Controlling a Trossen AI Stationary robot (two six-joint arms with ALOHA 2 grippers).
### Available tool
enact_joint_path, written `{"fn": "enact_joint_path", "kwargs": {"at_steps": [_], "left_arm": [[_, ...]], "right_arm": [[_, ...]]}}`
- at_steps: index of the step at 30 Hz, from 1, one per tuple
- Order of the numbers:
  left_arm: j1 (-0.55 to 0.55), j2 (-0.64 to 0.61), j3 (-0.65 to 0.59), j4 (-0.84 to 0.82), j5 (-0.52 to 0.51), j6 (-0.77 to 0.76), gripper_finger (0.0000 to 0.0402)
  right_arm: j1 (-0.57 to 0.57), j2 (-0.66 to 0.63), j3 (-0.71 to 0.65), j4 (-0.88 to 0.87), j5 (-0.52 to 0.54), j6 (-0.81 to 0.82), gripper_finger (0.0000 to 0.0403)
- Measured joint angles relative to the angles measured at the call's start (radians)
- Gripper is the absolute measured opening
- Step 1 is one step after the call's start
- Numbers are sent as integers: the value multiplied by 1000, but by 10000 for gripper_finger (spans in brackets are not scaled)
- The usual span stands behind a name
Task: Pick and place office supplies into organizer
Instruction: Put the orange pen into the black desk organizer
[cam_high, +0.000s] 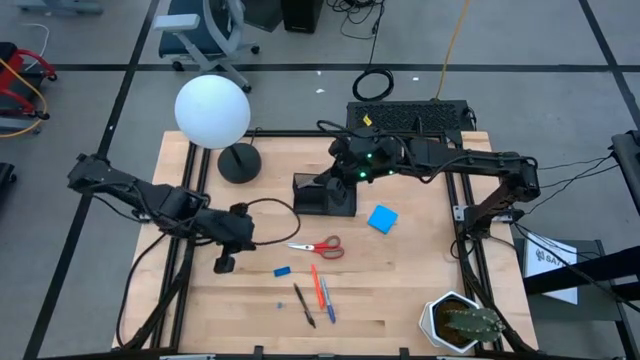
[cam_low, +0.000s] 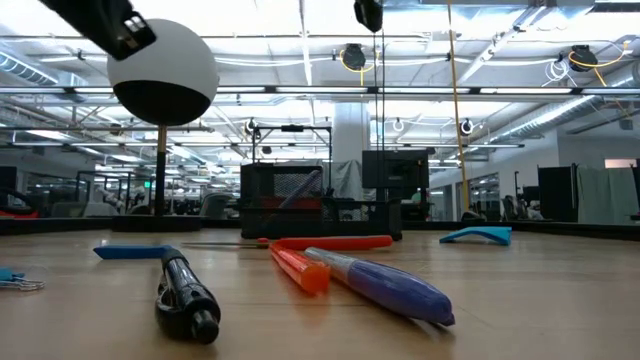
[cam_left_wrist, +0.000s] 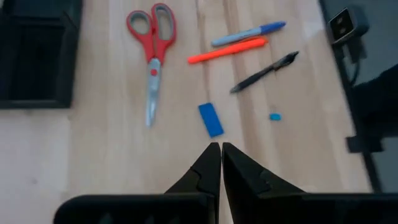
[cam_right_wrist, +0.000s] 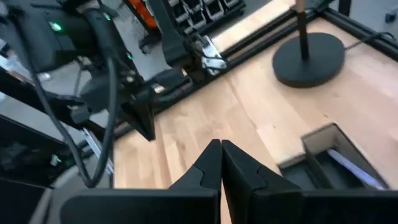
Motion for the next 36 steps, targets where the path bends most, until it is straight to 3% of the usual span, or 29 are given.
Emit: {"fn": "enact_joint_path", "kwargs": {"at_steps": [6, 11, 16, 24, 30, 36], "left_arm": [[75, 49, 54, -27, -11, 6, 21], [120, 16, 54, -33, -59, -109, 21], [145, -65, 54, -25, -178, -242, 21], [183, -205, 55, 26, -349, -386, 21], [220, -258, 55, 37, -396, -388, 21], [248, -264, 55, 50, -395, -389, 21]], "right_arm": [[3, -14, 0, -118, -16, -106, 4], [3, -17, 0, -206, -122, -231, 4], [3, -17, 0, -267, -212, -413, 4], [3, -15, 0, -280, -217, -640, 4], [33, 56, 12, -341, -265, -782, 4], [87, 205, 135, -507, -263, -945, 4]]}}
